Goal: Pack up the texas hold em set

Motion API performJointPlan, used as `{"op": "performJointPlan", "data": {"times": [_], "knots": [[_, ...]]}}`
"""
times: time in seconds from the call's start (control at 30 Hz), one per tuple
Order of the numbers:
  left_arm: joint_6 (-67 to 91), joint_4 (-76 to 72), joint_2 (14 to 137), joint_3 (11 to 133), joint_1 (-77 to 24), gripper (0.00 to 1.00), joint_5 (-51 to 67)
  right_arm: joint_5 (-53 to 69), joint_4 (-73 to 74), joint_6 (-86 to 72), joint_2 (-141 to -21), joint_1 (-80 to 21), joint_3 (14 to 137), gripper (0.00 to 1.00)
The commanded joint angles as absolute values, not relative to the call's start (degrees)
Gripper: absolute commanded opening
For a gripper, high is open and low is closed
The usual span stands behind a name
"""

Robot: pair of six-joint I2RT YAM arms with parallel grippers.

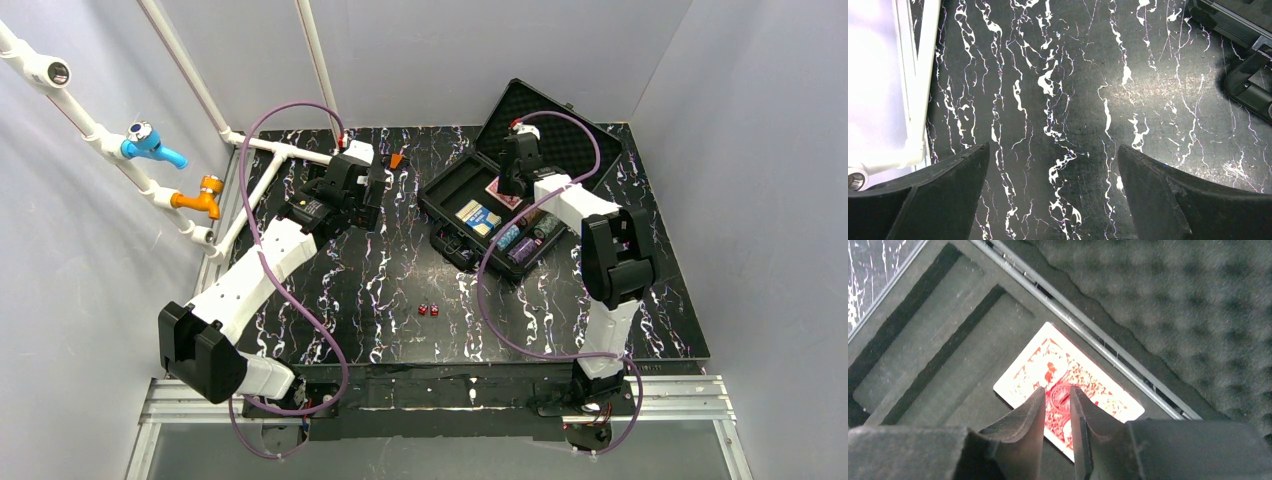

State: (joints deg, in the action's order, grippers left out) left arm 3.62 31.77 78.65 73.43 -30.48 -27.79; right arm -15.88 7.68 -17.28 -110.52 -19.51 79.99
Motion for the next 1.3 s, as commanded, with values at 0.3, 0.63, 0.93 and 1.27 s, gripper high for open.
{"op": "performJointPlan", "data": {"times": [0.3, 0.63, 0.93, 1.27], "knots": [[3.61, 32.70, 77.65, 73.21, -30.24, 1.00, -28.12, -10.13, 23.59, -16.40, -102.13, -20.57, 81.02, 0.39], [3.52, 32.69, 78.21, 73.17, -30.23, 0.99, -28.21, -5.19, 28.61, -15.31, -94.88, -22.14, 80.41, 0.46], [3.44, 32.70, 78.22, 73.18, -30.23, 0.99, -28.39, -2.31, 30.52, -11.46, -88.84, -27.29, 79.26, 0.61], [3.40, 32.65, 78.37, 73.29, -30.23, 0.99, -28.30, -0.52, 32.36, -12.17, -85.05, -33.88, 75.90, 0.62]]}}
